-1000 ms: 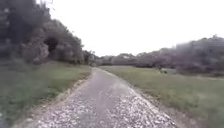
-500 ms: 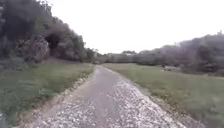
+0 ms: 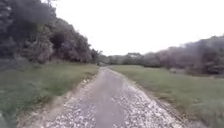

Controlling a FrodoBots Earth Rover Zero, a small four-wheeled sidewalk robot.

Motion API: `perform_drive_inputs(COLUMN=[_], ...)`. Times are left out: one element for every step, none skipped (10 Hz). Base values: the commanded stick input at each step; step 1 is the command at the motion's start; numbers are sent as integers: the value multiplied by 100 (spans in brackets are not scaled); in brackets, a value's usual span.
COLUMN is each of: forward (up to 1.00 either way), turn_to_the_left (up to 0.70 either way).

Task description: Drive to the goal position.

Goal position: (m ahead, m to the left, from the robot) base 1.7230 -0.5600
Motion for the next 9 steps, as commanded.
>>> perform_drive_inputs(forward=[100, 100, 100, 100, 100, 100, 100, 100, 100], turn_to_the_left=[0, 0, 0, 0, 0, 0, -5, -14, -23])
